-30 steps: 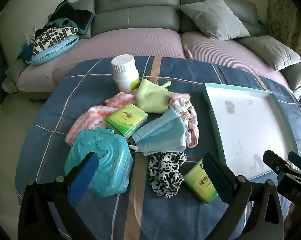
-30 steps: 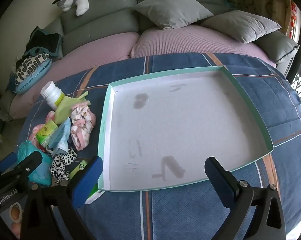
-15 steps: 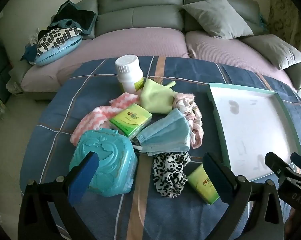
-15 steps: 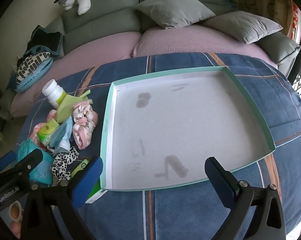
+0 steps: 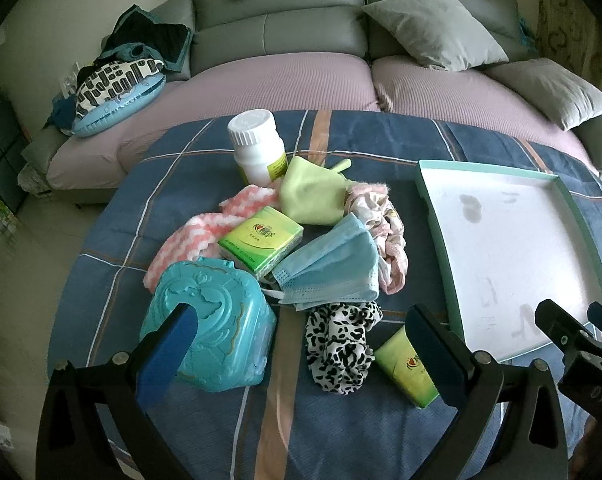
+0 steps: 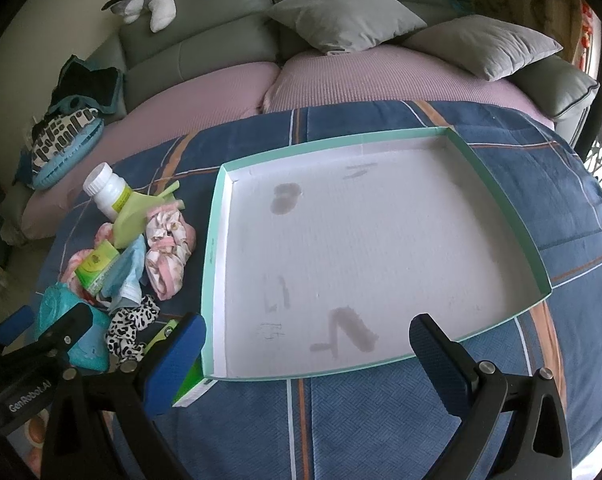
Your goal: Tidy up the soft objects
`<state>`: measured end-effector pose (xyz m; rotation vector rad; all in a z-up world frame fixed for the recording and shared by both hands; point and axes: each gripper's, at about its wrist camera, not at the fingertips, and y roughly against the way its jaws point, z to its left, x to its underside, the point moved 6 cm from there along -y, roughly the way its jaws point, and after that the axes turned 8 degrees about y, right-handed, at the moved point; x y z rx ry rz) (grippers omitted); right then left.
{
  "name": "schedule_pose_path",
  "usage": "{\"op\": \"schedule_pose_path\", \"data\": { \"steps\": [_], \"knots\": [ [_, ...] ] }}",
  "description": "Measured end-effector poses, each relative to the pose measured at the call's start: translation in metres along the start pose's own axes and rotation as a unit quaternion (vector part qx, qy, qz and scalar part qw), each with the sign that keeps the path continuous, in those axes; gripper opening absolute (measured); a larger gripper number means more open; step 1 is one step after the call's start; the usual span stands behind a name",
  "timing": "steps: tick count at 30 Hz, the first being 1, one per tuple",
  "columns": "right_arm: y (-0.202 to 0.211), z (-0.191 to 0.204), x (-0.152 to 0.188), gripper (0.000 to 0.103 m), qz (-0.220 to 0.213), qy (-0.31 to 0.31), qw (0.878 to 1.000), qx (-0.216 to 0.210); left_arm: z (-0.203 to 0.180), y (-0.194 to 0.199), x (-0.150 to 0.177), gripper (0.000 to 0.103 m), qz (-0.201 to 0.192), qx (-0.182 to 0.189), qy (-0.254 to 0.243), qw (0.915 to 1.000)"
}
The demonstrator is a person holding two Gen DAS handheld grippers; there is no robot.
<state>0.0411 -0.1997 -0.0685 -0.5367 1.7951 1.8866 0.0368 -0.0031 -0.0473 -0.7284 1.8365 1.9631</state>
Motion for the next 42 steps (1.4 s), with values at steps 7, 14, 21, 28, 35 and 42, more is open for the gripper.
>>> {"op": "schedule_pose_path", "data": {
  "steps": [7, 14, 21, 28, 35, 42],
  "knots": [
    [0.0004, 0.0000, 0.0002, 0.103, -0.001, -0.001, 1.000, 0.002, 0.0005, -0.0001, 0.0003, 0.103, 0.001, -0.002, 0.000, 1.0000],
    [-0.0004, -0.0003, 0.0010, 0.103, 0.001, -0.003, 1.000, 0.003, 0.0014, -0.0006, 0.0006, 0.103, 0.003, -0.002, 0.003, 1.0000],
    [-0.0009, 0.0000, 0.0018, 0.103, 0.003, -0.004, 1.000, 0.002, 0.0011, -0.0004, 0.0002, 0.103, 0.003, -0.001, 0.004, 1.0000],
    [-0.0010, 0.0009, 0.0022, 0.103, 0.004, -0.002, 1.000, 0.004, 0.0010, -0.0002, -0.0006, 0.103, 0.004, 0.000, 0.006, 1.0000],
    [-0.0016, 0.0012, 0.0023, 0.103, 0.004, -0.001, 1.000, 0.006, 0.0015, 0.0002, -0.0014, 0.103, 0.004, 0.002, 0.006, 1.0000],
    [-0.0038, 0.0046, 0.0035, 0.103, 0.007, 0.005, 1.000, 0.009, 0.0057, 0.0023, -0.0032, 0.103, 0.005, 0.007, 0.016, 0.9998]
  ]
}}
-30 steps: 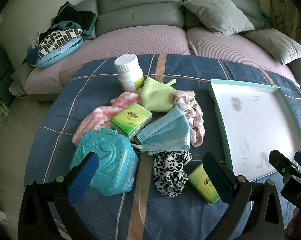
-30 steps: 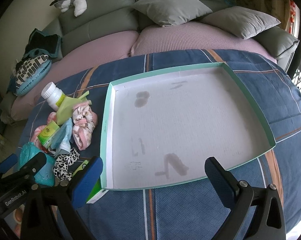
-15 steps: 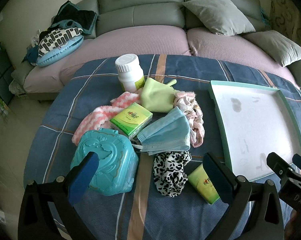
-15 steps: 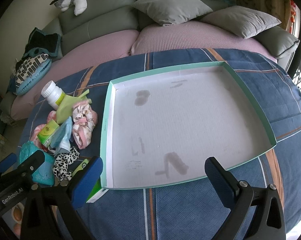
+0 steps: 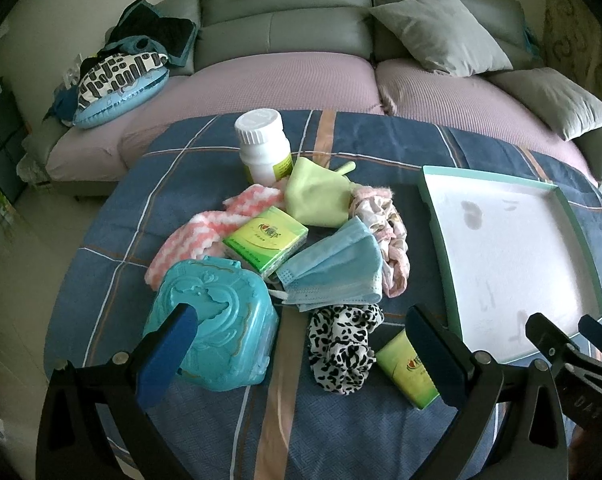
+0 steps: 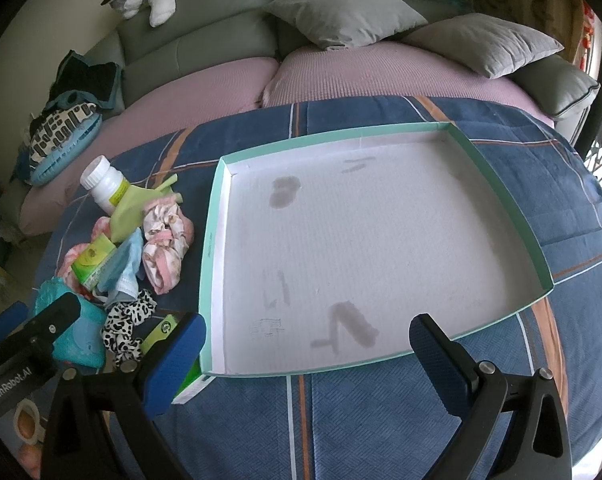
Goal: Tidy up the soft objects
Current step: 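Reach the left tool to the green tissue pack while the right tool reaches the blue mask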
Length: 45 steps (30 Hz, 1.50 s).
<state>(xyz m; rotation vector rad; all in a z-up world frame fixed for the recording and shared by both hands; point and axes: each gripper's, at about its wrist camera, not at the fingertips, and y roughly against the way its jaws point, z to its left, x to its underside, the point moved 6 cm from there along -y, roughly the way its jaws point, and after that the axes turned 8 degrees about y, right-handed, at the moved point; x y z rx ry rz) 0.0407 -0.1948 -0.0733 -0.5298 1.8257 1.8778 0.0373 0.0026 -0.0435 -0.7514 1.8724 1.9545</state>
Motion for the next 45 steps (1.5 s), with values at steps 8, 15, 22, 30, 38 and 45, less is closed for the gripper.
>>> {"op": "schedule_pose_path", "data": {
  "steps": [8, 15, 22, 30, 38, 45],
  "knots": [
    [0.001, 0.004, 0.002, 0.103, 0.002, 0.009, 1.000, -0.003, 0.003, 0.006, -0.005, 0.103, -0.005, 0.006, 0.008, 0.9999],
    [0.013, 0.016, -0.022, 0.103, -0.018, 0.015, 0.999, -0.029, 0.036, 0.032, -0.045, 0.103, -0.042, 0.016, 0.053, 0.9976],
    [0.024, 0.057, -0.049, 0.103, -0.036, 0.052, 0.996, -0.065, 0.082, 0.021, -0.067, 0.103, -0.028, -0.015, 0.083, 0.9960],
    [0.009, 0.109, -0.066, 0.101, -0.036, 0.091, 0.989, -0.113, 0.122, 0.001, -0.078, 0.103, -0.005, 0.002, 0.113, 0.9936],
    [-0.029, 0.136, -0.056, 0.090, 0.010, 0.111, 0.984, -0.142, 0.132, -0.041, -0.073, 0.103, 0.037, 0.038, 0.104, 0.9932],
    [-0.055, 0.152, -0.047, 0.071, 0.041, 0.126, 0.976, -0.170, 0.112, -0.049, -0.087, 0.103, 0.028, 0.070, 0.068, 0.9948]
  ]
}}
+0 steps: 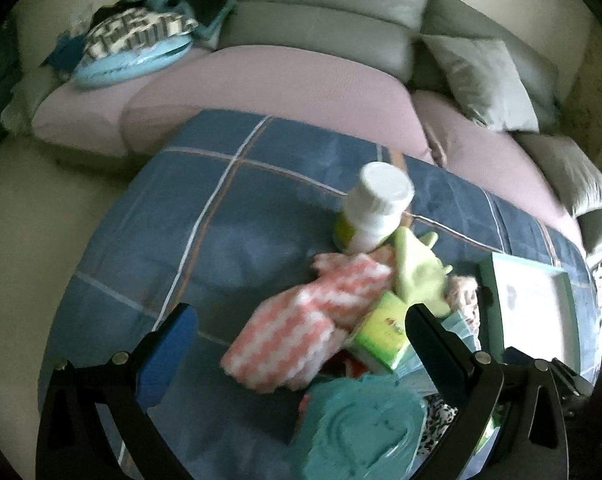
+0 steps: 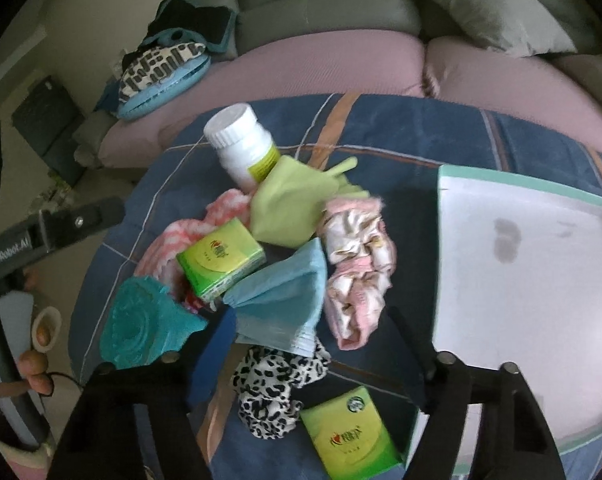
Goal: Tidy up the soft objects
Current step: 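Reach the left tool to the green tissue pack while the right tool reaches the blue mask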
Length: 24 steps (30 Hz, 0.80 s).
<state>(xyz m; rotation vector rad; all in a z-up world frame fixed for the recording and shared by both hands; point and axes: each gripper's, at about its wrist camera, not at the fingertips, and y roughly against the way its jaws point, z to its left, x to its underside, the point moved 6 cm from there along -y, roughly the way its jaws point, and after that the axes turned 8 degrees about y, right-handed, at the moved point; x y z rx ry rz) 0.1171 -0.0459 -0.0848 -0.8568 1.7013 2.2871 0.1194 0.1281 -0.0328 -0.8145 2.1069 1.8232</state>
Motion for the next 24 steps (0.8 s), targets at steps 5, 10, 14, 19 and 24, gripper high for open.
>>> {"op": "schedule_pose_path", "data": {
  "steps": [5, 10, 14, 19, 24],
  "knots": [
    [-0.010, 0.005, 0.002, 0.055, 0.010, 0.005, 1.000, -0.024, -0.028, -0.015, -0.003, 0.103, 0.022, -0.013, -0.067, 0.9974],
    [-0.015, 0.006, 0.004, 0.036, 0.015, 0.006, 0.999, -0.040, -0.045, -0.030, 0.006, 0.103, 0.057, -0.014, -0.124, 0.9905],
    [-0.017, 0.006, 0.006, 0.024, 0.016, 0.003, 0.999, -0.050, -0.056, -0.040, 0.014, 0.103, 0.085, -0.013, -0.161, 0.9832],
    [-0.018, 0.003, 0.007, 0.017, 0.017, 0.003, 0.999, -0.048, -0.065, -0.051, 0.020, 0.103, 0.115, -0.021, -0.192, 0.9743],
    [-0.018, -0.002, 0.008, 0.016, 0.017, -0.006, 0.999, -0.049, -0.075, -0.062, 0.024, 0.099, 0.140, -0.027, -0.221, 0.9650]
  ]
}}
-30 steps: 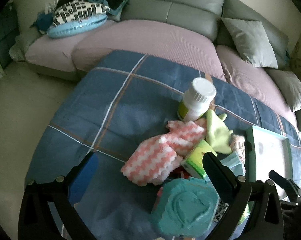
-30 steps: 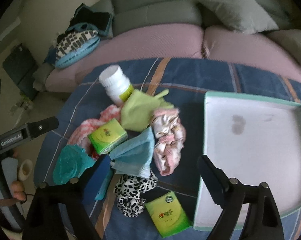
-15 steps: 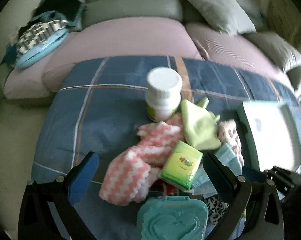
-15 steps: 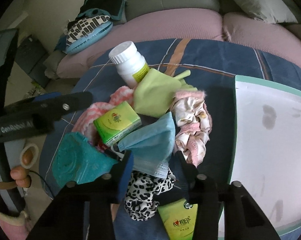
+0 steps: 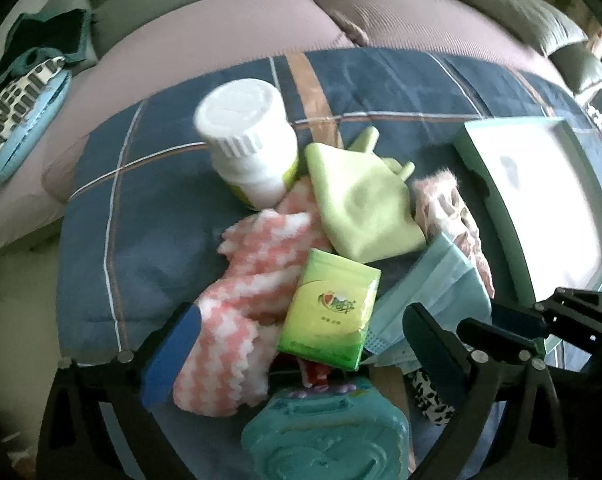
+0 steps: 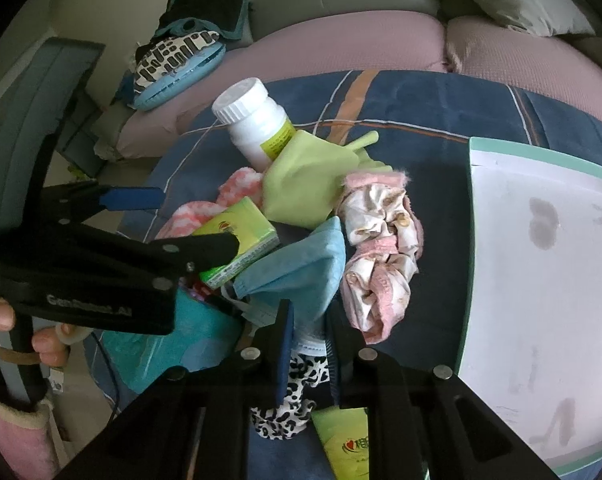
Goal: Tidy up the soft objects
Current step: 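Reach the left tool to the green tissue pack while the right tool reaches the blue mask, then close the left tool on the tissue pack while the right tool grasps the blue mask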
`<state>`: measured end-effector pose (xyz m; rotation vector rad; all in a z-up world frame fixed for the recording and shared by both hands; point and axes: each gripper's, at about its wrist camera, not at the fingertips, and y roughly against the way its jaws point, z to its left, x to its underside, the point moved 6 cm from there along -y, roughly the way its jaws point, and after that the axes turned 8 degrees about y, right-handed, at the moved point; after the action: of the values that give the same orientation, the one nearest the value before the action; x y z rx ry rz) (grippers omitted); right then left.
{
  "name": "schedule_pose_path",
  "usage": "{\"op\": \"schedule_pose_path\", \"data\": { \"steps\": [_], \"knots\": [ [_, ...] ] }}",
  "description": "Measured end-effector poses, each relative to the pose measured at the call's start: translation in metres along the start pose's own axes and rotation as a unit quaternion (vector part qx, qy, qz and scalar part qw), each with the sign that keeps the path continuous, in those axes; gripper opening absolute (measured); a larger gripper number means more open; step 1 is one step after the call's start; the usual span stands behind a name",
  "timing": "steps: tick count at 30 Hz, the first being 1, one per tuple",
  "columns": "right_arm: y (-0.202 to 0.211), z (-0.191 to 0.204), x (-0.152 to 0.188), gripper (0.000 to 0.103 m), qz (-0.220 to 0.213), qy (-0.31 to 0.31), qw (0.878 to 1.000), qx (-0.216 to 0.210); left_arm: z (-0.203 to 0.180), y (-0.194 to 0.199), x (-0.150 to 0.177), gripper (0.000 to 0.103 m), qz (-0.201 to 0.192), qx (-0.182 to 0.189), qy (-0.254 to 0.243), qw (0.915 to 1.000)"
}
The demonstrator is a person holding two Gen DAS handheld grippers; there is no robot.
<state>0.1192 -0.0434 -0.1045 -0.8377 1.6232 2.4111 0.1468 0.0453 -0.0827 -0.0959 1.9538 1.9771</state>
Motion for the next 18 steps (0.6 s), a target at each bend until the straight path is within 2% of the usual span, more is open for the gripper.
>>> {"op": "schedule_pose_path", "data": {
  "steps": [3, 5, 6, 8, 18],
  "knots": [
    [-0.001, -0.003, 0.001, 0.016, 0.001, -0.008, 1.000, -0.004, -0.008, -0.010, 0.000, 0.077, 0.022, -0.003, -0.024, 0.9995],
    [0.000, -0.004, 0.001, 0.016, 0.001, -0.010, 1.000, -0.006, -0.012, -0.014, 0.001, 0.069, 0.034, -0.004, -0.033, 0.9988],
    [0.000, -0.005, 0.001, 0.016, 0.000, -0.010, 1.000, -0.006, -0.013, -0.017, 0.002, 0.061, 0.040, -0.005, -0.038, 0.9985],
    [0.000, -0.005, 0.001, 0.016, -0.001, -0.010, 1.000, -0.007, -0.015, -0.022, 0.001, 0.052, 0.048, -0.003, -0.041, 0.9980],
    [0.006, -0.004, 0.002, 0.016, -0.009, -0.009, 1.000, -0.018, -0.006, -0.012, 0.004, 0.051, 0.034, 0.001, -0.011, 0.9994]
  ]
}}
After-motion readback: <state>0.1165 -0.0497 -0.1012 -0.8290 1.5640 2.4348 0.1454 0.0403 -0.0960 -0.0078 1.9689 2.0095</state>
